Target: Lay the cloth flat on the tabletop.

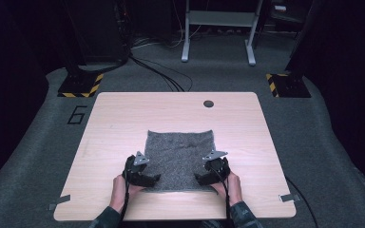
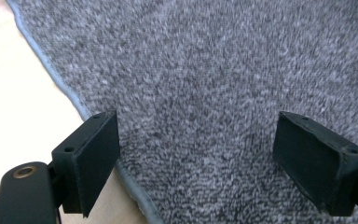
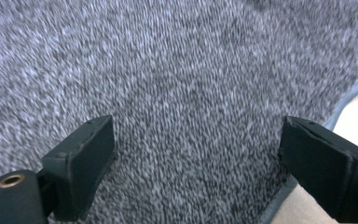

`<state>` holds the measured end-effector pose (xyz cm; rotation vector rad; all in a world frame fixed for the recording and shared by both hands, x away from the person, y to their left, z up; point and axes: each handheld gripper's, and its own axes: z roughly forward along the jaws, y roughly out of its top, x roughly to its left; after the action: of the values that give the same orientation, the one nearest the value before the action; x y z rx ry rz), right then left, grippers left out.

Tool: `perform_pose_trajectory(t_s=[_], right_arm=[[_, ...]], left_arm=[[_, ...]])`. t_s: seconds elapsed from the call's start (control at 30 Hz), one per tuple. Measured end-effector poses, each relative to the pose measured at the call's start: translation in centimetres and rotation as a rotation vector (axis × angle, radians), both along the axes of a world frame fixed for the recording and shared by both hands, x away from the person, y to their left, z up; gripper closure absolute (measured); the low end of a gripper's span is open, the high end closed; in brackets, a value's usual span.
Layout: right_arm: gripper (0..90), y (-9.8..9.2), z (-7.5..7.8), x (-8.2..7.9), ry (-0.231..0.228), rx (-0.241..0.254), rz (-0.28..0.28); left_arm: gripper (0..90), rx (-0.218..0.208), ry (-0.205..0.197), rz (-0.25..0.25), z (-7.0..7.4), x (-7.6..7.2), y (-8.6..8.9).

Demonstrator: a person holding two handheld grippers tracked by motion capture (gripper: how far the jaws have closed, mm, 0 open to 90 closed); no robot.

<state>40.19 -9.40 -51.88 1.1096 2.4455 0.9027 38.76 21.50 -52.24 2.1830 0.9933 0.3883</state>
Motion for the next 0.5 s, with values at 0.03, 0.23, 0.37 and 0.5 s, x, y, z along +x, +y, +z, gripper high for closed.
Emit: perform_pose_trajectory(t_s=[0.03, 0.23, 0.37, 0.5], right_arm=[[10.2, -0.1, -0.1, -0.1, 0.001, 0.007, 0.001], [10.4, -0.7, -0.2, -0.4, 0.004, 0.014, 0.005], [10.8, -1.1, -0.2, -0.8, 0.001, 0.02, 0.007], [11.2, -1.6, -0.2, -1.4, 0.005, 0.021, 0.001]], left_arm=[[14.4, 0.001, -0.005, 0.009, -0.1, -0.2, -0.1], [13.9, 0.02, -0.014, 0.007, -0.2, -1.1, -0.8], [13.9, 0.011, -0.025, 0.007, -0.3, -1.6, -1.1], [13.8, 0.01, -0.017, -0.012, -0.3, -2.4, -1.6]])
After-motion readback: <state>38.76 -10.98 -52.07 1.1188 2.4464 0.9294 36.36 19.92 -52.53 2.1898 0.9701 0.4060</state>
